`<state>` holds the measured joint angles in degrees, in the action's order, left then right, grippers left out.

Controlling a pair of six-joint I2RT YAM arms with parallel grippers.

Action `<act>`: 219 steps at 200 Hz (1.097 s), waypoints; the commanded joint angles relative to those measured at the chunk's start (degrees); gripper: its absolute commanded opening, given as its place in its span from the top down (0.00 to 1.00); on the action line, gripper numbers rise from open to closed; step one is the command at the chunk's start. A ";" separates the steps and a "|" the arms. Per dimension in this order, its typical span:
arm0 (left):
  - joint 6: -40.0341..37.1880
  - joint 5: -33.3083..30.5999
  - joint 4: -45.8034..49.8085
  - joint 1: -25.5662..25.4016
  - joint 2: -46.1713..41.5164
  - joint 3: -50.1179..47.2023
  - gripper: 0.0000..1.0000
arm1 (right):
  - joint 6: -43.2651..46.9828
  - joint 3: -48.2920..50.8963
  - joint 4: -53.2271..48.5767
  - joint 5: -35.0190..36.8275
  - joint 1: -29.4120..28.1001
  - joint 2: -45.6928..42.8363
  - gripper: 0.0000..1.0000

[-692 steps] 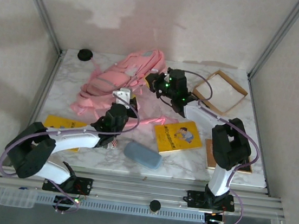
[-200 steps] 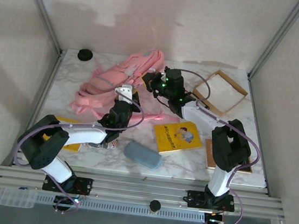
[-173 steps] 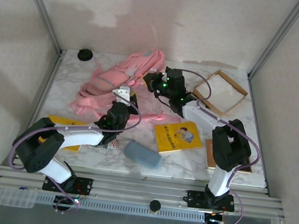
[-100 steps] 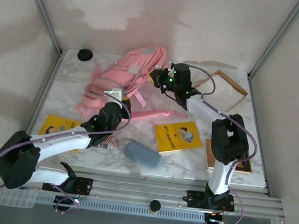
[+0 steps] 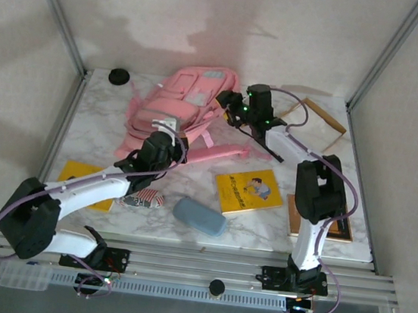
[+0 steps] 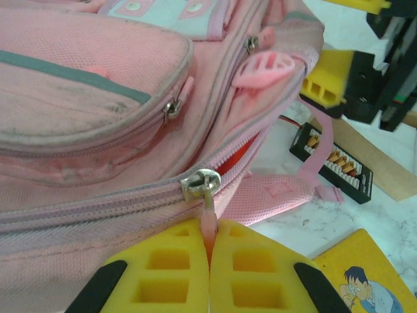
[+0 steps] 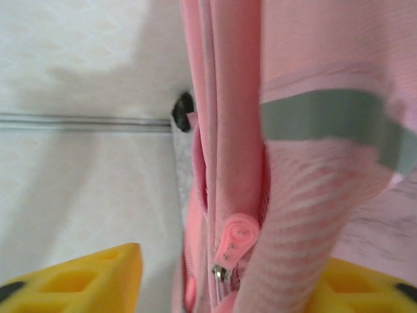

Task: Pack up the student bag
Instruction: Unzip the student bag at the center of the table.

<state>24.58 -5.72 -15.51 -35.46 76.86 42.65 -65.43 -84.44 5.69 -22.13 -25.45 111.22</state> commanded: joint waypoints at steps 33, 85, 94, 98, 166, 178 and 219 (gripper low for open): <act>2.06 2.17 -3.79 0.11 4.20 4.85 1.00 | 9.09 1.40 -20.19 4.26 -0.08 -8.94 0.06; 1.28 3.34 -4.18 -0.48 4.73 4.54 1.00 | -0.79 10.27 -16.40 1.07 -5.57 -12.55 0.02; 1.28 3.34 -4.09 -0.57 4.89 4.54 1.00 | -3.33 10.92 -13.98 0.67 -6.08 -12.00 0.05; 1.41 3.33 -4.14 -0.57 4.96 4.48 1.00 | -4.45 11.18 -12.78 0.30 -6.29 -11.72 0.07; -0.74 4.72 -1.17 -1.19 5.04 5.34 1.00 | -10.45 7.76 -7.12 5.45 -9.95 -3.17 0.31; -1.14 4.52 -0.92 -1.14 4.55 5.08 1.00 | -8.73 5.67 -8.99 6.59 -10.01 -1.80 0.44; -2.48 3.76 3.37 -0.92 1.64 4.28 1.00 | -4.93 3.26 -11.04 8.00 -8.67 0.75 0.90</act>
<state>23.99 -1.85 -12.23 -36.23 82.41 45.01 -72.77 -78.50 -4.51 -17.21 -35.11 110.67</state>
